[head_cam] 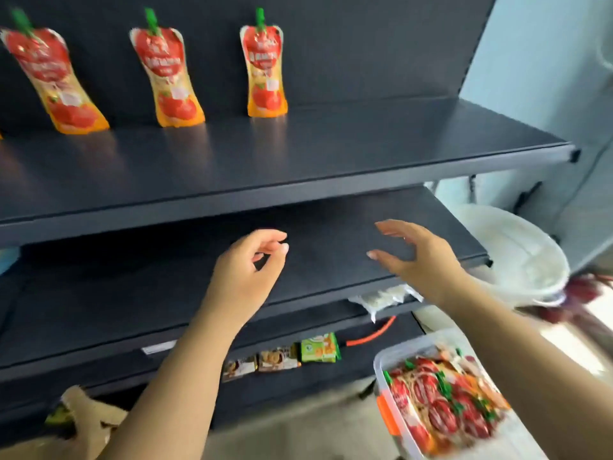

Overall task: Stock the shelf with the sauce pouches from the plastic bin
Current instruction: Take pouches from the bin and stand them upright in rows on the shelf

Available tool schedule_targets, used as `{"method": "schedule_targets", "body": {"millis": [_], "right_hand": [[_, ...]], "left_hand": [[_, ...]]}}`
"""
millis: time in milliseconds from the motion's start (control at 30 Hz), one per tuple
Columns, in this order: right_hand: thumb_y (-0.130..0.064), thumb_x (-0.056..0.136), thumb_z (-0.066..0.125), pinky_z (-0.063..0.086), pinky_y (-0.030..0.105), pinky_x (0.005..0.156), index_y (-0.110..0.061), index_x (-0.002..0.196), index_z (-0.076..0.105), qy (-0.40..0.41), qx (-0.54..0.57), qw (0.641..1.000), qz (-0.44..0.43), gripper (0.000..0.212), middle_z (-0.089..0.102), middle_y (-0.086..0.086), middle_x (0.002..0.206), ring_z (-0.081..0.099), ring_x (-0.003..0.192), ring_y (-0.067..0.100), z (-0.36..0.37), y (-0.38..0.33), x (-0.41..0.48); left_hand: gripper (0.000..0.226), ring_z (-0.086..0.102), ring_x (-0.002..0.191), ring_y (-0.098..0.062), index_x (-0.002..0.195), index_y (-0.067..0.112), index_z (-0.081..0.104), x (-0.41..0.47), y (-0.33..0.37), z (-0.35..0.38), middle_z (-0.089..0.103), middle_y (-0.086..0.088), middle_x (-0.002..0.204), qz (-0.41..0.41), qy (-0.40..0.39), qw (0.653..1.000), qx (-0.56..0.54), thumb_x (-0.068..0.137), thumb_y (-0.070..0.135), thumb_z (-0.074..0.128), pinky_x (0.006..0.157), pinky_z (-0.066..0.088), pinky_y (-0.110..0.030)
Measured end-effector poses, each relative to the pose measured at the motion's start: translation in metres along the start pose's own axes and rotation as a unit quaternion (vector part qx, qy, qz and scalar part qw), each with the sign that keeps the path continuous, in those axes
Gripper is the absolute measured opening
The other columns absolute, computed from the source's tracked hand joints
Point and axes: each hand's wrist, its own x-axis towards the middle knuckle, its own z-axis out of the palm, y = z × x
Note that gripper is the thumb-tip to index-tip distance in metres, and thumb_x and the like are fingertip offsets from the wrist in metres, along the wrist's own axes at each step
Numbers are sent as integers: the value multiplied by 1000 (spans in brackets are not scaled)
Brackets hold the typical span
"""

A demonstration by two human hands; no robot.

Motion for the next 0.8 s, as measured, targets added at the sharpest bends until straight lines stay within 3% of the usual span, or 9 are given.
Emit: {"method": "schedule_targets", "body": {"millis": [133, 267, 367, 500, 667, 800], "right_hand": [[-24, 81, 68, 36, 21, 94, -15, 123, 57, -30, -40, 992, 113, 44, 60, 3, 124, 56, 115, 20, -11, 59, -62], [-27, 84, 64, 39, 27, 96, -17, 128, 53, -68, -74, 973, 210, 46, 59, 3, 128, 55, 116, 21, -20, 114, -113], [-30, 85, 63, 41, 32, 97, -16, 127, 53, -86, -68, 950, 291, 45, 59, 4, 126, 55, 115, 22, -28, 157, -138], [-30, 86, 61, 44, 27, 90, -17, 125, 55, -118, -49, 930, 345, 41, 60, 6, 126, 57, 113, 24, -32, 223, -155], [-24, 89, 58, 34, 17, 79, -9, 124, 55, -207, -32, 917, 339, 37, 58, 8, 127, 55, 114, 23, -26, 314, -146], [-25, 90, 57, 40, 23, 87, -8, 124, 55, -298, -52, 904, 301, 38, 59, 10, 127, 54, 115, 27, -8, 376, -131]], "left_hand": [[12, 50, 83, 6, 94, 28, 60, -49, -14, 56, 53, 23, 88, -37, -78, 995, 45, 89, 21, 52, 70, 35, 0], [13, 56, 88, -6, 93, 23, 65, -89, -22, 113, 61, 12, 91, -93, -151, 984, 25, 88, 19, 53, 77, 40, -19], [11, 56, 88, -9, 89, 24, 63, -109, -24, 156, 59, 18, 84, -123, -216, 968, 22, 88, 18, 54, 78, 39, -21], [13, 60, 95, -14, 83, 34, 58, -125, -36, 221, 65, 4, 99, -190, -263, 945, 34, 88, 23, 53, 86, 47, -30], [11, 59, 96, -17, 90, 20, 64, -137, -54, 314, 64, -2, 99, -303, -219, 925, 64, 89, 21, 53, 84, 44, -28], [20, 56, 96, -18, 102, 10, 64, -144, -72, 379, 63, -4, 104, -413, -129, 900, 55, 90, 23, 53, 80, 37, -24]]}}
